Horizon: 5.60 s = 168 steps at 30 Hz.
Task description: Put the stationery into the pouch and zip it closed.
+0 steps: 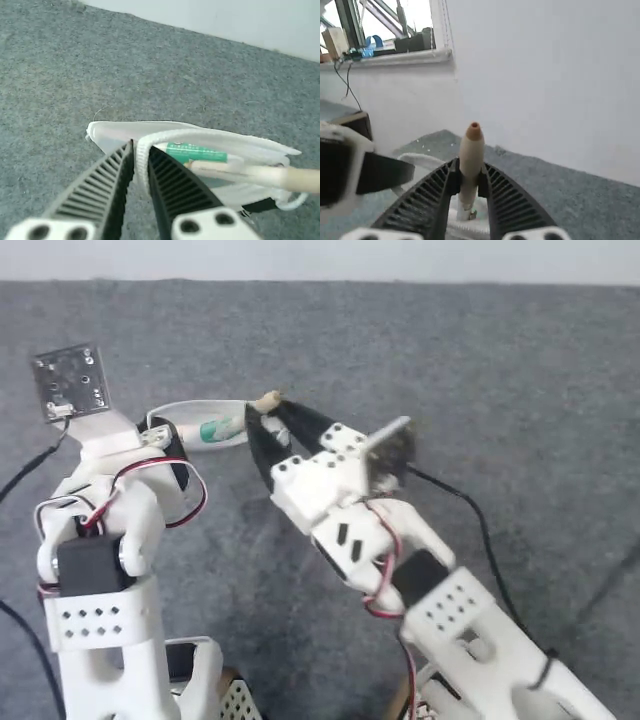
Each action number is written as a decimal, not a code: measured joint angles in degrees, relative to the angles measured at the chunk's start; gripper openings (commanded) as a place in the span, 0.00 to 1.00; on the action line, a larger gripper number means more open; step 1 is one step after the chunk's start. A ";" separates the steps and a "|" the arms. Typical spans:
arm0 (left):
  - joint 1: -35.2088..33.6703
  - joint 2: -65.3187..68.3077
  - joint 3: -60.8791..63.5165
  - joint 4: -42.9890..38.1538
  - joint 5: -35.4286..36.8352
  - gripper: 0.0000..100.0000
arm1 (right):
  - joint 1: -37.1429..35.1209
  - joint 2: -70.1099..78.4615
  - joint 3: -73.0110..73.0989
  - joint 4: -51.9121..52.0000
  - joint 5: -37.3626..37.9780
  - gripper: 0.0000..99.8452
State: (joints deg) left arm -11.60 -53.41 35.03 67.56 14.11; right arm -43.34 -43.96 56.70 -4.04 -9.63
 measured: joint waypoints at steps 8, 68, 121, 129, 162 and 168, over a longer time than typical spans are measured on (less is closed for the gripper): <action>-0.09 0.00 0.00 0.00 0.00 0.01 | -3.78 12.48 -5.80 4.40 8.62 0.09; 0.26 0.00 0.18 0.00 0.00 0.01 | -0.53 5.19 -23.91 47.21 6.77 0.01; -4.48 -0.09 1.23 0.00 0.09 0.01 | -3.78 13.71 -13.71 31.30 11.52 0.01; -4.48 -0.09 1.23 0.00 0.09 0.01 | -3.96 9.85 -10.64 31.30 12.66 0.20; -4.48 -0.09 1.32 0.00 0.00 0.01 | -3.69 9.76 -1.32 8.79 13.27 0.01; -4.48 -0.09 1.32 0.00 0.00 0.01 | -3.08 9.05 0.62 8.09 17.41 0.04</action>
State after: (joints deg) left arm -16.09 -53.49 36.35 67.56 14.11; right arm -46.42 -34.90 57.32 4.04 7.78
